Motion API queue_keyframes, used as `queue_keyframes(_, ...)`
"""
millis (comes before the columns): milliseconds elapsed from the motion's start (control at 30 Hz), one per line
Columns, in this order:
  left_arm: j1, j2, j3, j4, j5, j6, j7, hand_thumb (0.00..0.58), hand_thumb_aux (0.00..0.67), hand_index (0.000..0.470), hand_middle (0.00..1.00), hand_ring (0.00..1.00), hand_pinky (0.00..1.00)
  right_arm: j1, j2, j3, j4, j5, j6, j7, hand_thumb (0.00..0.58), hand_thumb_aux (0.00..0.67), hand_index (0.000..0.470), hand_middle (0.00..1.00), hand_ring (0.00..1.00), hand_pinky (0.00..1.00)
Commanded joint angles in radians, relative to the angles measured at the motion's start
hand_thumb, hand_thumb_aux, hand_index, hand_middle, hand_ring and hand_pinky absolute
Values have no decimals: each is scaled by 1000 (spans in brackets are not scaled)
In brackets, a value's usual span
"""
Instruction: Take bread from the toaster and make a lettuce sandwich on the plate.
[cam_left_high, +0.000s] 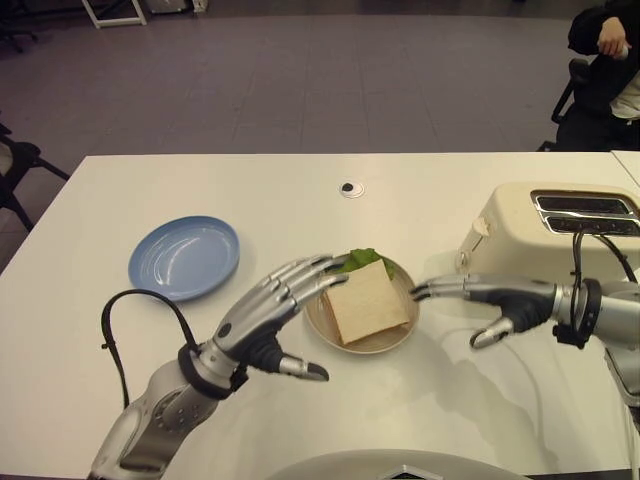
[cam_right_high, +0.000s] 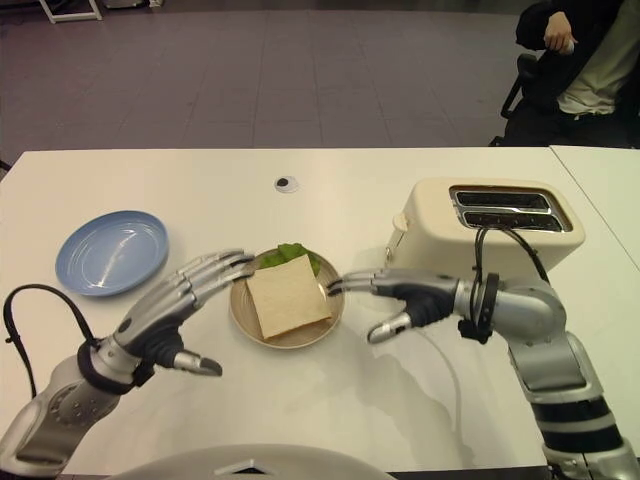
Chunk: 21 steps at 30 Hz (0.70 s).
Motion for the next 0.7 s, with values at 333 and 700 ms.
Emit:
queue_keyframes(333,3,-12,-213,208,320,94,-175,580,670,470,1000,1000,1000,97,151,295,169,-480,-53,-279,580,670,470,1000,1000,1000)
queue_keyframes(700,-517,-179,-290,665,546,127,186,580,670,470,1000,1000,1000,-256,413,384,587,-567,101,-556,580,670,470,1000,1000,1000)
